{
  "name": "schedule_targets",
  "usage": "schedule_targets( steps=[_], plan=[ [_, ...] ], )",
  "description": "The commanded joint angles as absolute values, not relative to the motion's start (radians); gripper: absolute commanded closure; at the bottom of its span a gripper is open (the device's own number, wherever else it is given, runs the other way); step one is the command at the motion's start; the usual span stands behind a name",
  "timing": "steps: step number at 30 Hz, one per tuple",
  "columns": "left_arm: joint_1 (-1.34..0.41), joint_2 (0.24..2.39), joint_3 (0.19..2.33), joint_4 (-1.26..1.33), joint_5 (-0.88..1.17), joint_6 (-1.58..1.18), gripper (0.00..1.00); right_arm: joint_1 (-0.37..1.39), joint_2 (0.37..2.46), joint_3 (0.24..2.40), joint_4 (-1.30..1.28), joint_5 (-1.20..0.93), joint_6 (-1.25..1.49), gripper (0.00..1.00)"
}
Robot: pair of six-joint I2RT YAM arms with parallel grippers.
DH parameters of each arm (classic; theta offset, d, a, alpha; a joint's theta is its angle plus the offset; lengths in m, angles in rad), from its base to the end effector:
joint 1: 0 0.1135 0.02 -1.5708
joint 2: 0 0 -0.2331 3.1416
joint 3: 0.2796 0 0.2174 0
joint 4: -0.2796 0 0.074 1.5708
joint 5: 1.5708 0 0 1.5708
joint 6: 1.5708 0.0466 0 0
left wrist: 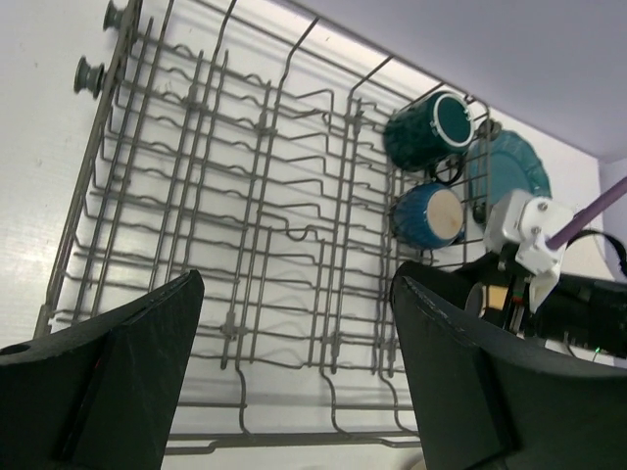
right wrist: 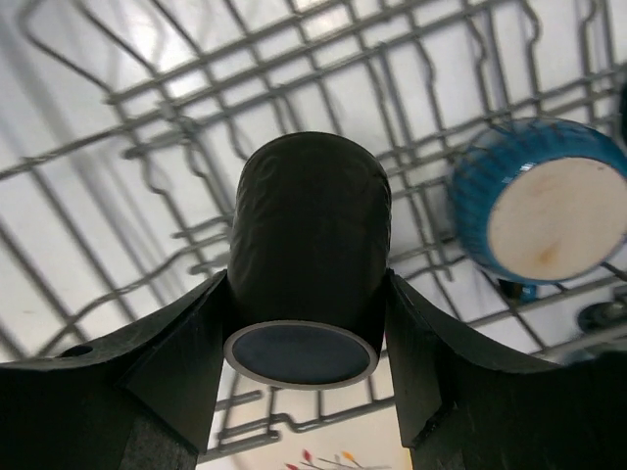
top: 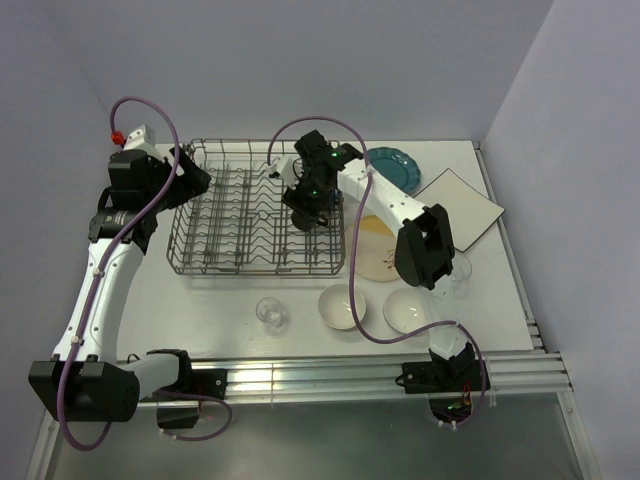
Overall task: Load the mixed dishes into the dish rack
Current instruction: Place the cup upside down on the dish rack
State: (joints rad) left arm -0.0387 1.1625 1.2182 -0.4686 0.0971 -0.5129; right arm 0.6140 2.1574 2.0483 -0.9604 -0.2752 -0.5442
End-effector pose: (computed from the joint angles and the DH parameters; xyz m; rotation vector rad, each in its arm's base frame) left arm 0.2426 -0.0139 0.3507 -0.4098 1.9678 -0.4515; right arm 0.3363 0.2526 0.2403 -1.5145 2.1461 0.3867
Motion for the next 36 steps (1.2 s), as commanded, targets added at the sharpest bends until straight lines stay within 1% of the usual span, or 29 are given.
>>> schedule_targets(
  steps=[1,6,22,36],
  plan=[
    [-0.037,1.150,1.206,-0.436,0.075,-0.494,0.15,0.621,2.166,2.189,-0.997,-0.167,-0.615,0.81],
    [-0.035,1.146,1.201,-0.440,0.077,-0.492,0.15,0.635,2.230,2.244,-1.032,-0.098,-0.649,0.80],
    [-0.035,1.152,1.192,-0.431,0.092,-0.491,0.15,0.649,2.244,2.178,-1.068,-0.052,-0.658,0.77],
    [-0.028,1.123,1.154,-0.426,0.106,-0.500,0.15,0.646,2.289,2.138,-1.031,0.029,-0.675,0.71]
  ],
)
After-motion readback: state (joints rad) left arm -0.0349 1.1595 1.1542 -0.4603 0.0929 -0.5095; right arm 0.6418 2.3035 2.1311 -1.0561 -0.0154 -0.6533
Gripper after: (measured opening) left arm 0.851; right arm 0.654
